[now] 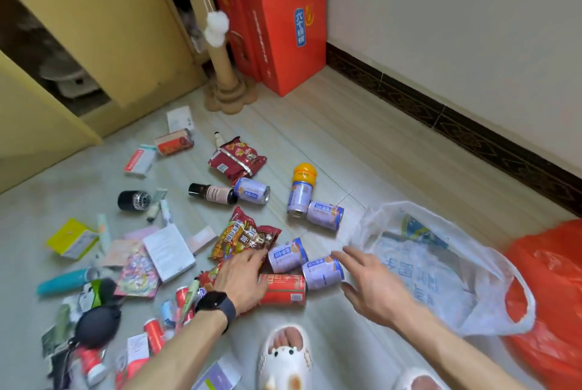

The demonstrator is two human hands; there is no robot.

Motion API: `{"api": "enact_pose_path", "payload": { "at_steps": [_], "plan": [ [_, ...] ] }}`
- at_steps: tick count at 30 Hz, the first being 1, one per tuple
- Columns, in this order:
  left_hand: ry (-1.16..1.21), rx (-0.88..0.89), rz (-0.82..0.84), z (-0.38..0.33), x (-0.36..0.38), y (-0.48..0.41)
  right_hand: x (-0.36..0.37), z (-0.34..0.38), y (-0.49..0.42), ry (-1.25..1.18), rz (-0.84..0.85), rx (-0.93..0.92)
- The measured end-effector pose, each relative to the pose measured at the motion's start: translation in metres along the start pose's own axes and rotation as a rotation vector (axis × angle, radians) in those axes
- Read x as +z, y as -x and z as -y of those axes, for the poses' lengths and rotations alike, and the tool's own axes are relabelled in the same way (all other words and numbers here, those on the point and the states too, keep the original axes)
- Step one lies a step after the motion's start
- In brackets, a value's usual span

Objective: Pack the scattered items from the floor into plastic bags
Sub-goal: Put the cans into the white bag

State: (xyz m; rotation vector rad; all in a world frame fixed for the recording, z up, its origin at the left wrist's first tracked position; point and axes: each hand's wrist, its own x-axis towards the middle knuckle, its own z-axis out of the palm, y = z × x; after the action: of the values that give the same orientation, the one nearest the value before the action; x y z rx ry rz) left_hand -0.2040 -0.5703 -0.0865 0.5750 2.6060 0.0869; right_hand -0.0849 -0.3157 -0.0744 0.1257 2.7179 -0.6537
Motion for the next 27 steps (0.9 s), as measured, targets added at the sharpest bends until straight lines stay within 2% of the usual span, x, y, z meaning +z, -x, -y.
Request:
{"api": "enact_pose_path", "payload": {
  "at_steps": [6,10,14,17,19,21,24,25,27],
  "plan": [
    [0.03,-0.066,0.086,-0.004,0.017,-0.021,0.047,0.0,-0.033,0.251,0.095,-0.079],
    [0.082,-0.132,0.08,-0.019,0.035,-0.045,0.08,-0.016,-0.063,0.339,0.055,-0.093],
    [-0.051,-0.217,0.056,-0.027,0.045,-0.065,0.101,-0.022,-0.067,0.404,-0.055,-0.035],
    [-0.094,-0.216,0.033,-0.031,0.048,-0.075,0.11,-0.023,-0.055,0.367,-0.094,0.017],
    [-0.135,-0.174,0.009,-0.032,0.046,-0.079,0.108,-0.02,-0.045,0.256,-0.03,0.068],
    [-0.215,-0.096,-0.008,-0.03,0.043,-0.078,0.104,-0.018,-0.034,0.033,0.036,0.172],
    [-0.276,-0.017,-0.079,-0.028,0.036,-0.07,0.078,-0.011,-0.009,-0.671,0.144,0.438],
    [-0.274,0.0,-0.093,-0.029,0.032,-0.066,0.069,-0.011,0.001,-0.874,0.137,0.475],
    [-0.272,0.014,-0.053,-0.03,0.023,-0.06,0.048,-0.011,0.024,-1.129,0.115,0.501]
  ]
}}
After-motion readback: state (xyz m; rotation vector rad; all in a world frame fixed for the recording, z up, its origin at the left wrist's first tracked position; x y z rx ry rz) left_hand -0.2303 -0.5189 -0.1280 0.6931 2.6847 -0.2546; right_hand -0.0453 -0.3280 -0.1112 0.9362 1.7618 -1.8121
